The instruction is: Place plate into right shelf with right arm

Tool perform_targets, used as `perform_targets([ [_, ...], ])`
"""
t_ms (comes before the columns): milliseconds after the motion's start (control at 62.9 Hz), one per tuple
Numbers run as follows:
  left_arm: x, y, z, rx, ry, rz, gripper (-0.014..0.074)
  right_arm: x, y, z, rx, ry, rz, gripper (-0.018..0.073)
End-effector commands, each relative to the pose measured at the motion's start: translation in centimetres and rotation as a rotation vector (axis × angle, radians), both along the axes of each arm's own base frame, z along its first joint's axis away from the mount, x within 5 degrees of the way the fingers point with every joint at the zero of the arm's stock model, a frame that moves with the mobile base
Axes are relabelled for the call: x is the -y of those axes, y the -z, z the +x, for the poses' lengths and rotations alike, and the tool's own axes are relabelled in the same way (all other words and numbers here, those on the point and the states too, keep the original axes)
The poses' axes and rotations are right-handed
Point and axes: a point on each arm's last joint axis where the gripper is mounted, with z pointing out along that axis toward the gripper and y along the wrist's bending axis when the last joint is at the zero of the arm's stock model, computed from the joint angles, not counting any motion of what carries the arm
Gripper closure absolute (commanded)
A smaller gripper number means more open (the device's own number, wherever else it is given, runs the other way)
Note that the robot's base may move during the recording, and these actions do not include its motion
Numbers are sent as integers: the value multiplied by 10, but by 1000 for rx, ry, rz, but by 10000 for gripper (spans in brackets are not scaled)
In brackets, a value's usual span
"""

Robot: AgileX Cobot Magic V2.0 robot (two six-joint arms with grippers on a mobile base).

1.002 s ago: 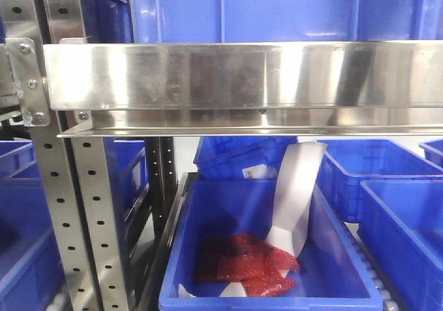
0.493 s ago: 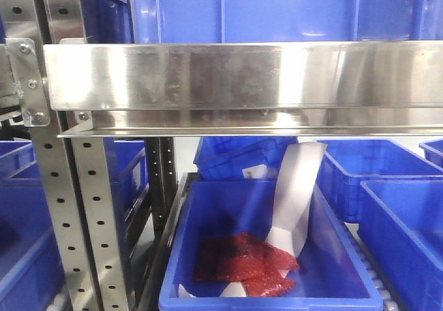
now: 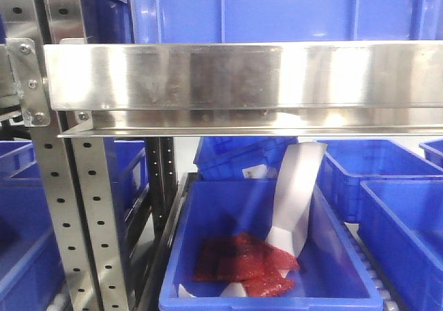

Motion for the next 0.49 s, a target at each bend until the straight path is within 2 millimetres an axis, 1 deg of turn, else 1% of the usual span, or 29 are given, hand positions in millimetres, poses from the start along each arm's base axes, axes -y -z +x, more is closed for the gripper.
perform_targets([
  [0, -1, -5, -1, 80, -11, -11, 643, 1, -11, -4, 109, 10, 3, 505],
  [95, -1, -5, -1, 80, -11, -11, 643, 1, -8, -4, 96, 9, 2, 505],
  [477, -1, -5, -1, 80, -11, -11, 643, 1, -8, -4, 95, 9, 2, 505],
])
